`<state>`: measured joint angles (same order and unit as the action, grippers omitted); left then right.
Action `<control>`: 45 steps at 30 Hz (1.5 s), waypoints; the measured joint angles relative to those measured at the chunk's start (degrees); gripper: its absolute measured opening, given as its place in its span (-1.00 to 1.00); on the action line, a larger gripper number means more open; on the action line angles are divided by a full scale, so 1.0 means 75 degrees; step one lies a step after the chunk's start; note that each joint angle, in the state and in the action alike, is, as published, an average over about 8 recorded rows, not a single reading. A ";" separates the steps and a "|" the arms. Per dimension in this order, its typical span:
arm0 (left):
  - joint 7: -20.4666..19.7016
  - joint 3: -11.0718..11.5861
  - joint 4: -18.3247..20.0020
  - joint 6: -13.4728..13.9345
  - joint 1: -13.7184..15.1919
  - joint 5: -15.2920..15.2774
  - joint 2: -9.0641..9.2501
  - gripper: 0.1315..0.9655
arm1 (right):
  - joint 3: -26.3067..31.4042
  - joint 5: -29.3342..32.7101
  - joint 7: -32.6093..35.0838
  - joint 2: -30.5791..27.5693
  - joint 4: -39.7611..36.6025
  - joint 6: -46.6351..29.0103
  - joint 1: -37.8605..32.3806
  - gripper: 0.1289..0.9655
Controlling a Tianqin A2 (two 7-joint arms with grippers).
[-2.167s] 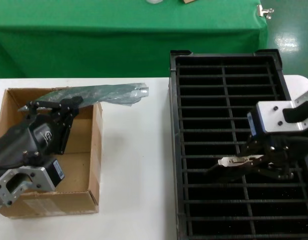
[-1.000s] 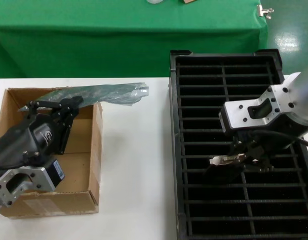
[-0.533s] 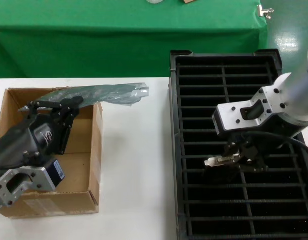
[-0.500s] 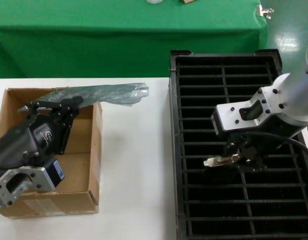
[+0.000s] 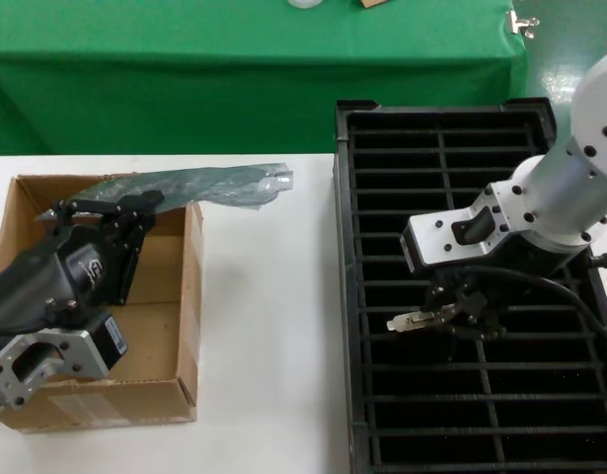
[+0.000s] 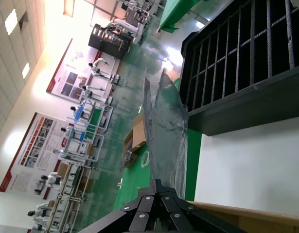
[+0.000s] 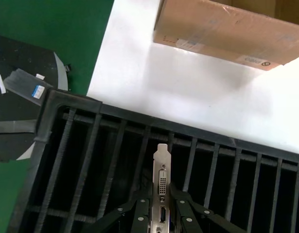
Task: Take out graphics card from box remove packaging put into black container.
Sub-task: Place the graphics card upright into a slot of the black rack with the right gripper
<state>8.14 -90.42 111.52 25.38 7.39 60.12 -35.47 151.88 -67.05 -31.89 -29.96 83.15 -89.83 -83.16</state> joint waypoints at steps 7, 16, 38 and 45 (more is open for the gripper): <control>0.0000 0.0001 0.0000 0.0000 0.0000 0.0000 0.0000 -0.98 | -0.0243 0.0328 0.0284 0.0107 -0.0114 0.0005 0.0293 -0.84; 0.0000 0.0000 0.0000 0.0000 0.0000 0.0000 0.0000 -0.98 | -0.0378 0.0375 0.0293 0.0024 0.0122 -0.0011 0.0398 -0.71; 0.0000 0.0000 0.0000 0.0000 0.0000 0.0000 0.0000 -0.98 | -0.0779 0.0102 -0.0091 -0.0407 0.1138 -0.0003 0.0511 0.05; 0.0000 0.0000 0.0000 0.0000 0.0000 0.0000 0.0000 -0.98 | -0.0923 0.0162 -0.0025 -0.0268 0.1057 -0.0005 0.0694 0.36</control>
<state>8.14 -90.42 111.52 25.38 7.39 60.12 -35.47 144.96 -65.84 -32.07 -31.97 91.08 -89.87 -77.96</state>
